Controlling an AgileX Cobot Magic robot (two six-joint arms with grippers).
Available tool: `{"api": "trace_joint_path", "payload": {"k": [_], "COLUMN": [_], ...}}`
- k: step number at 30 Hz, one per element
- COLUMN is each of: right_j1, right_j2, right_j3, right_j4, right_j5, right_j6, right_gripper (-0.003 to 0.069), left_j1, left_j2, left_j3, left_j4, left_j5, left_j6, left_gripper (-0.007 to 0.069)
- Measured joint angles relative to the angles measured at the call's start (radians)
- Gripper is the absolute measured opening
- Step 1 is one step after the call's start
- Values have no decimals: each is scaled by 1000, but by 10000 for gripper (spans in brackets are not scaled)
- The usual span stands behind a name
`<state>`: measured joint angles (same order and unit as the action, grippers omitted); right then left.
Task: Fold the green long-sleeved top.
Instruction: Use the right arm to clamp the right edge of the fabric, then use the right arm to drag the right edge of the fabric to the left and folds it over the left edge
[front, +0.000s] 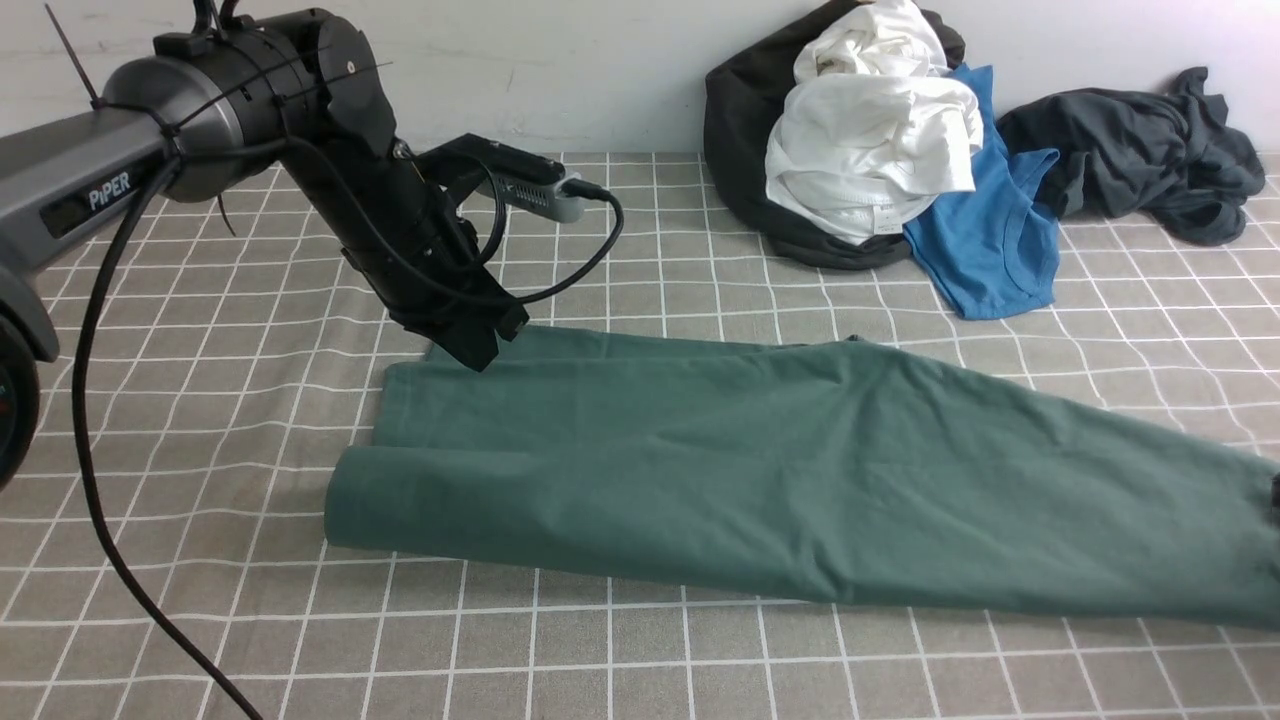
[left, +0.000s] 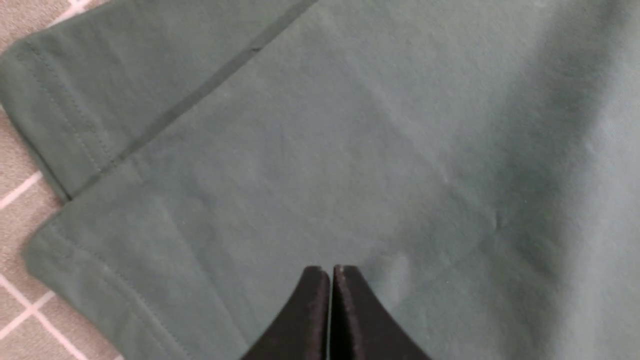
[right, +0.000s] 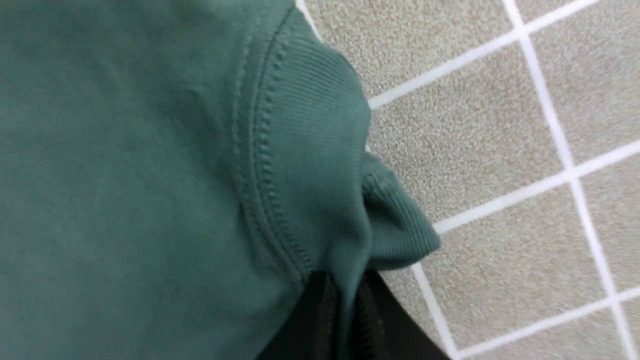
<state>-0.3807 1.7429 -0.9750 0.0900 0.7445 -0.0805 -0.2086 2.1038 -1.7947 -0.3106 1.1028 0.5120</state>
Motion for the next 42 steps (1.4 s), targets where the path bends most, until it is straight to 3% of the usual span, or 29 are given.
{"api": "trace_joint_path", "payload": {"k": [5,8,12,15,20,24,28,34,37,42], "right_j1": [5,23,183,362,700,882,993,1058,1062,1043], "right_j2": [-131,-185,-239,-226,-98,82,287,527,621,632], "right_j3": [-110,-178,-357,-463,-645,-800,-957,-1127,-1229,-1383], "right_j4": [-154,-182,-156,-108,-49,-4,49,117,177,167], "right_j5": [109,160,273,310,315,297,268,289,355,487], "right_j6": [72,81,33,2,-16,-17,-16,-12,-18,-58], "right_gripper": [18,17,16,17,17,17,17,36,129,373], "left_j1": [34,67,145,180,201,201,202,203,203,182], "left_j2": [-39,-74,-162,-203,-260,-283,-299,-318,-323,-323], "left_j3": [1,1,1,1,1,1,1,1,1,1], "left_j4": [1,3,7,7,9,8,8,8,6,5], "left_j5": [26,33,53,69,107,130,131,133,133,133], "left_j6": [12,13,13,13,13,13,13,13,12,12], "left_gripper": [-7,-7,-7,-7,-7,-7,-7,-7,-7,-7]}}
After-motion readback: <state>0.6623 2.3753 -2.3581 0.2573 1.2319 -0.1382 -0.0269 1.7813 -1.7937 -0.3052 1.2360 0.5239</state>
